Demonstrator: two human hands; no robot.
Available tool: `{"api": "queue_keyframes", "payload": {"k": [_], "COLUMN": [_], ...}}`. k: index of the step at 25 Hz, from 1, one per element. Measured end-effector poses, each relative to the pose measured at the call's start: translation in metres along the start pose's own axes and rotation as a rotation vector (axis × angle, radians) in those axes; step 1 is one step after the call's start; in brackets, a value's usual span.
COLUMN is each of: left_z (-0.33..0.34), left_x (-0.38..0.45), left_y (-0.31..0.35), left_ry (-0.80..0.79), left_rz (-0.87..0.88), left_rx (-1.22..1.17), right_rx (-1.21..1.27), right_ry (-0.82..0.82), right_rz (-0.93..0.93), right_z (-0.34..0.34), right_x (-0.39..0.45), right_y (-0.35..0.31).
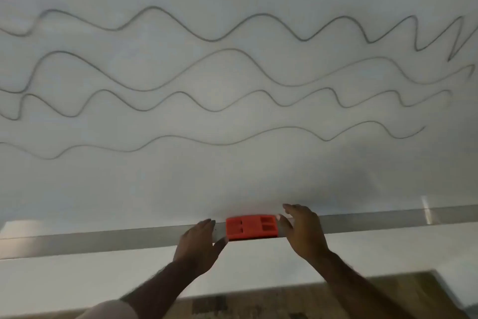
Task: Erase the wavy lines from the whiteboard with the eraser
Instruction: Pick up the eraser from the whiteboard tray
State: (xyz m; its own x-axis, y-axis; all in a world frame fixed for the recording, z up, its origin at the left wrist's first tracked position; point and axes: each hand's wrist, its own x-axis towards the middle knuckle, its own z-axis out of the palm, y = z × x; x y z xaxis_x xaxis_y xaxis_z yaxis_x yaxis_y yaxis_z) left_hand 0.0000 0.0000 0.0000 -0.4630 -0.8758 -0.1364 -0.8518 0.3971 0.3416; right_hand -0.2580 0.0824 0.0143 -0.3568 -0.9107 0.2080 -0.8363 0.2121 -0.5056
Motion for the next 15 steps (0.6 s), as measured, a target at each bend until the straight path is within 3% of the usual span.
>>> {"api": "queue_keyframes", "payload": {"k": [6, 10, 15], "left_z": [0.021, 0.031, 0.037], "left_x": [0.013, 0.018, 0.015], "left_y": [0.029, 0.039, 0.030], "left_ry": [0.054, 0.054, 0.162], "left_rz": [-0.074, -0.132, -0.249], "left_rx": [-0.012, -0.109, -0.462], "right_rx": [0.158, 0.215, 0.398], "right_ry": [-0.173, -0.125, -0.014], "right_rz": [0.245, 0.295, 0.251], "right_z": [0.034, 0.054, 0.052], "right_x": [0.001, -0.005, -0.018], "right_y": [0.009, 0.002, 0.002]}}
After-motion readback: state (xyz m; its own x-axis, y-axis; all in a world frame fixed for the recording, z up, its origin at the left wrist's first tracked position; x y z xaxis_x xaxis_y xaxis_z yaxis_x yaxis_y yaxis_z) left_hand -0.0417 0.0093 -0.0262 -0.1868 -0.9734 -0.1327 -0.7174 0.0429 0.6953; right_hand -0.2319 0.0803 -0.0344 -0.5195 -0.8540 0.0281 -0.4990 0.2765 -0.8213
